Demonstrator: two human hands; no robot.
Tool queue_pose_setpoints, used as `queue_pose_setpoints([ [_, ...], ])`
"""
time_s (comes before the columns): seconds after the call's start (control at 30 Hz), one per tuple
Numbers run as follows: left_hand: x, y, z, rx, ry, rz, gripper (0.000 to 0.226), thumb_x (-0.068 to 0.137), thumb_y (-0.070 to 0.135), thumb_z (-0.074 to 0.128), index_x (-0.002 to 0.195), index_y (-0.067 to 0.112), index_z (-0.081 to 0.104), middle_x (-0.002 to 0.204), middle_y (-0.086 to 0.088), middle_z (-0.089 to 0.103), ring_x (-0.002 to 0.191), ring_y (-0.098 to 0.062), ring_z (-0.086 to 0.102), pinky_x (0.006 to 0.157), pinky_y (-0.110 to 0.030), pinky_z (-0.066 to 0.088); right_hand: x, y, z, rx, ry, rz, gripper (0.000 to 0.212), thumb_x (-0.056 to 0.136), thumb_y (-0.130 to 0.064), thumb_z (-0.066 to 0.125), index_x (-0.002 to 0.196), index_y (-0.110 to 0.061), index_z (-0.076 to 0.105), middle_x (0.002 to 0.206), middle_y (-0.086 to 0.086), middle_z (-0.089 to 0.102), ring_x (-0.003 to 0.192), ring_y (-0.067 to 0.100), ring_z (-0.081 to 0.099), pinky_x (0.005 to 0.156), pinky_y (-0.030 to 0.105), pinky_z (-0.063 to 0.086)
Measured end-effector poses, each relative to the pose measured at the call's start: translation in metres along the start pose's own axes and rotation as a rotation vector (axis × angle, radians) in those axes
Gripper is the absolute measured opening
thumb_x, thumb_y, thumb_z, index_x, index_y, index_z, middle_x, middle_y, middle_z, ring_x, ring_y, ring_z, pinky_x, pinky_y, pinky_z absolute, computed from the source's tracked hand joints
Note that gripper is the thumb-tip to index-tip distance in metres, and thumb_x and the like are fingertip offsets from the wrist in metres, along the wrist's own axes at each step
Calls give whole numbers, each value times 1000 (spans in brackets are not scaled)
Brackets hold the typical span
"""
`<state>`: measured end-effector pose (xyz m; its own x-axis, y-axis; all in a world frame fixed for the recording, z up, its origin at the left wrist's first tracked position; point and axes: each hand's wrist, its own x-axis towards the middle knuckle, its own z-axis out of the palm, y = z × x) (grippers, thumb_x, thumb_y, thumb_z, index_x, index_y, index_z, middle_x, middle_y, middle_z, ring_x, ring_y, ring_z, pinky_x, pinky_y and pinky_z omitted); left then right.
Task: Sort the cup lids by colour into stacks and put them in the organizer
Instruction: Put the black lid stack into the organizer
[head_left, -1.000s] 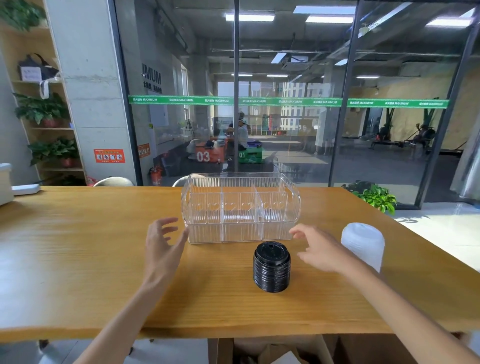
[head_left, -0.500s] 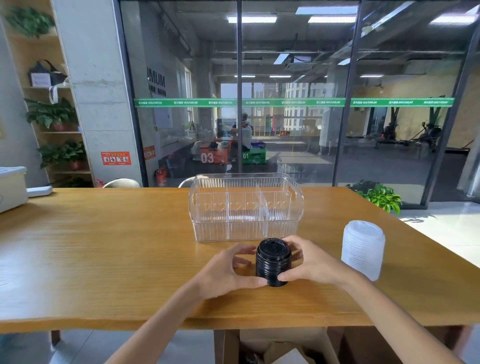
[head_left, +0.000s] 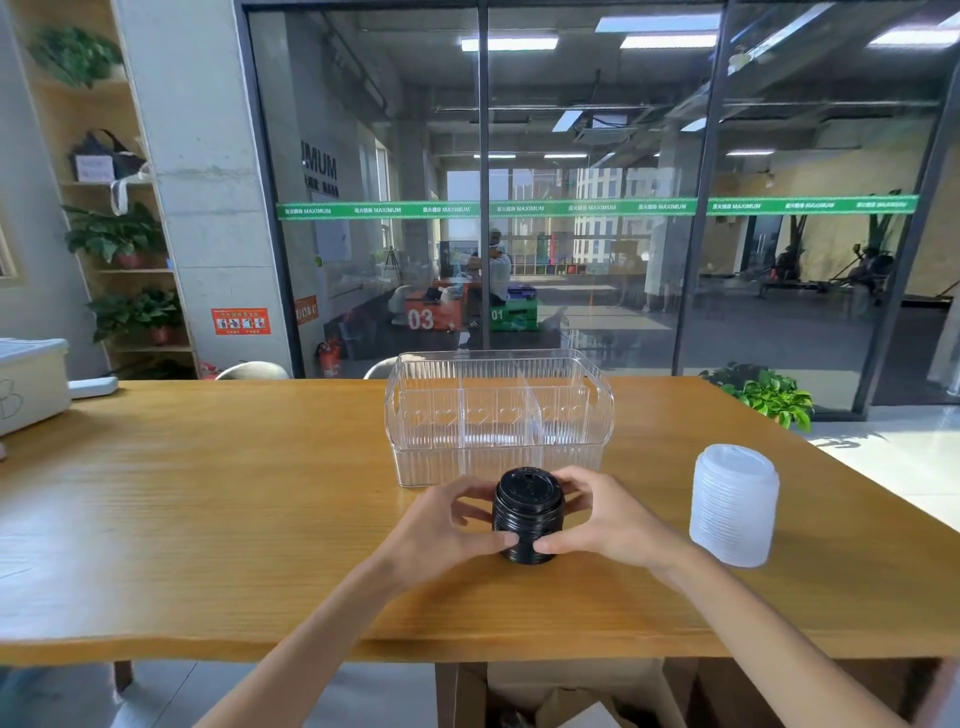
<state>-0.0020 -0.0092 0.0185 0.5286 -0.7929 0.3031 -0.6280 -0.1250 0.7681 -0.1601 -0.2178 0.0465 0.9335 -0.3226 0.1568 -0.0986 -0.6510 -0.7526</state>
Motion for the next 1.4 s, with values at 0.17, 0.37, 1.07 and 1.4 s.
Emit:
queue_pose_setpoints([
  [0.17,5,9,-32,-44,53,24,70,78,48,95,138,26,67,129,15,75,114,-9,75,100,-39,61,21,-31,-4,7,15,-57,82,67,-33,101,140,-26,63,129,-13,70,121,7,61,112,45,45],
  [0.37,22,14,-84,-35,107,11,72,76,36,96,140,27,64,126,13,77,111,-12,77,95,-37,64,62,-72,-4,33,-5,-122,77,69,-22,101,137,-17,65,125,-7,72,118,10,64,106,38,47],
  [1.07,84,-11,-145,533,236,45,69,90,45,85,150,29,55,129,15,71,129,-13,59,114,-49,42,172,-100,17,-40,1,-138,88,72,-20,100,146,-15,54,132,2,63,126,22,60,108,44,51],
  [1.4,96,-22,-160,630,223,34,73,83,57,87,144,27,60,130,13,75,133,-14,61,121,-49,32,188,-101,28,-131,-8,-131,91,68,-25,102,145,-12,56,138,4,68,126,22,63,102,35,48],
])
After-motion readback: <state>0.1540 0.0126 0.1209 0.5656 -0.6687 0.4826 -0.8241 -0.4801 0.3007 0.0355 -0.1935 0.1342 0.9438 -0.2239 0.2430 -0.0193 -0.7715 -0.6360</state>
